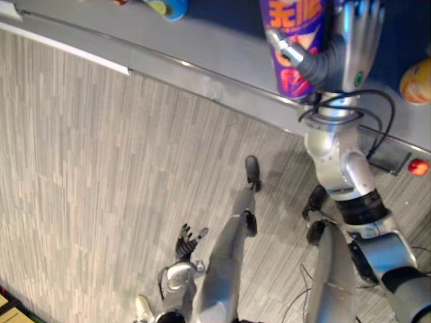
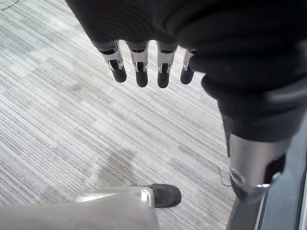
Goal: Put the gum and the chips on the shelf.
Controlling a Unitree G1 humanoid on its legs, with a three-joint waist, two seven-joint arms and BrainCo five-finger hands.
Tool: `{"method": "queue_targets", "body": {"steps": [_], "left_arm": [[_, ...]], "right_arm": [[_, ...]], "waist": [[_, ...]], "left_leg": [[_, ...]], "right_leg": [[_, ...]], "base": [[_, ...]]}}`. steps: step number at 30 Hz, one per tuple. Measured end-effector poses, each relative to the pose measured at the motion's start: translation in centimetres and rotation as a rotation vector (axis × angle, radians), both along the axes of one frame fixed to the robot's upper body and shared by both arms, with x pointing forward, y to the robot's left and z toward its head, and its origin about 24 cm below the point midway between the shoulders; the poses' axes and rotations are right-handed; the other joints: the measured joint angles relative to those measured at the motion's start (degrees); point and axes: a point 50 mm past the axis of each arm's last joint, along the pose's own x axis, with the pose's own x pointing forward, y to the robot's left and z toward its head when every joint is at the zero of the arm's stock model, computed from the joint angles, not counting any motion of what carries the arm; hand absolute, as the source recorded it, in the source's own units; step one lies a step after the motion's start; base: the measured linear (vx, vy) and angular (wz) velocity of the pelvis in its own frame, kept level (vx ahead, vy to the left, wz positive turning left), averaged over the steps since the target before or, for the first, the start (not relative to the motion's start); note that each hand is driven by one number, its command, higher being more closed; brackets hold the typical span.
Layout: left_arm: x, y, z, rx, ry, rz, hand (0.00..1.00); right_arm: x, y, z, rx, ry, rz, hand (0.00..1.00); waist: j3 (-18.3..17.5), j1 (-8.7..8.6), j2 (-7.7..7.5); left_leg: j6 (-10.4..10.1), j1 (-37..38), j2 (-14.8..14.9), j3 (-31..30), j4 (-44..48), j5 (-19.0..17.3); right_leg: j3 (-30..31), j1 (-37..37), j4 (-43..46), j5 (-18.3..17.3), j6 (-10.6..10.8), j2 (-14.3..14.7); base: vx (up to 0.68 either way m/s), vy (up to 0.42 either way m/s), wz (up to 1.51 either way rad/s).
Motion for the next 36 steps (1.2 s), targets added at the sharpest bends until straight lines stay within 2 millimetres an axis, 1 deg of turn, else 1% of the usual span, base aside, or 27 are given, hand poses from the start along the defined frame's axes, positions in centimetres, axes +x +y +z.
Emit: {"method": "queue_targets", "body": {"steps": [5,10,13,17,21,26,28,30,33,36], "left_arm": [[0.6,-0.2,0.4,-0.003,-0.017,-0.006,0.0],[0.7,-0.2,0.3,-0.008,-0.014,-0.003,0.0],[1.1,-0.2,0.4,-0.01,-0.012,0.001,0.0],[1.6,-0.3,0.6,-0.01,-0.016,0.004,0.0],[1.7,0.1,0.8,-0.007,-0.02,0.028,0.0],[2.0,0.1,1.0,-0.009,-0.028,0.037,0.0],[2.1,0.1,1.0,-0.008,-0.03,0.037,0.0],[2.3,0.3,1.2,-0.009,-0.04,0.049,0.0],[2.9,0.4,1.7,-0.01,-0.062,0.063,0.0],[3.3,0.5,2.0,-0.025,-0.082,0.092,0.0]], "right_arm": [[0.1,-0.9,0.3,0.005,-0.006,-0.041,1.0],[0.0,-1.6,0.6,0.019,-0.024,-0.099,1.0],[-0.4,-1.6,0.8,0.036,-0.058,-0.101,1.0],[-1.2,-1.7,1.7,0.093,-0.119,-0.101,1.0],[-2.2,-1.4,2.9,0.157,-0.196,-0.081,1.0],[-2.3,-0.9,2.9,0.177,-0.205,-0.072,1.0],[-2.4,-0.5,3.0,0.179,-0.221,-0.075,1.0],[-2.7,0.1,3.6,0.178,-0.245,-0.055,1.0],[-3.1,0.5,4.4,0.181,-0.274,-0.044,1.0],[-2.8,0.4,4.3,0.184,-0.261,-0.058,1.0]], "waist": [[0.0,-0.08,0.0],[0.0,-0.09,0.0],[0.0,-0.06,-0.01],[0.0,-0.21,-0.01],[0.0,-0.24,-0.01],[0.0,-0.04,-0.01],[0.0,-0.01,0.0],[0.0,-0.07,0.0],[0.0,-0.22,0.06],[0.0,-0.23,0.06]], "left_leg": [[0.0,0.0,0.5,0.0,0.0,0.0],[0.0,-0.1,0.6,0.0,0.1,0.0],[0.0,-0.5,0.7,0.0,0.3,-0.1],[0.0,-1.8,0.9,-0.1,1.3,-0.2],[0.1,-3.7,1.3,0.1,2.3,-0.5],[0.1,-4.7,1.4,0.7,3.0,-0.6],[-0.4,-5.1,1.4,1.1,3.4,-1.0],[-0.2,-6.9,1.6,1.7,4.7,-1.7],[0.3,-9.8,1.6,2.1,6.2,-1.7],[0.7,-12.0,1.8,2.1,8.1,-2.0]], "right_leg": [[0.0,0.4,-1.1,0.5,0.0,0.7],[-0.1,0.5,-1.2,0.6,0.0,0.8],[-0.1,0.2,-1.3,0.6,0.0,0.9],[0.1,-0.8,-1.2,0.8,0.0,1.0],[0.8,-2.8,-1.1,1.3,0.0,1.5],[1.7,-4.6,0.1,1.3,0.0,1.5],[2.3,-5.4,0.7,1.3,0.0,1.5],[3.1,-7.4,1.4,1.3,0.0,1.5],[3.9,-10.6,3.3,1.4,0.1,1.4],[4.9,-12.9,5.1,1.4,0.1,1.5]], "base": [[0.0,-0.067,-0.05],[0.0,-0.061,-0.01],[0.0,-0.064,-0.01],[0.0,-0.065,-0.02],[0.0,-0.06,-0.09],[-0.01,-0.061,-0.04],[-0.02,-0.075,-0.06],[-0.02,-0.057,-0.09],[-0.02,-0.052,-0.01],[-0.03,-0.064,0.05]]}}
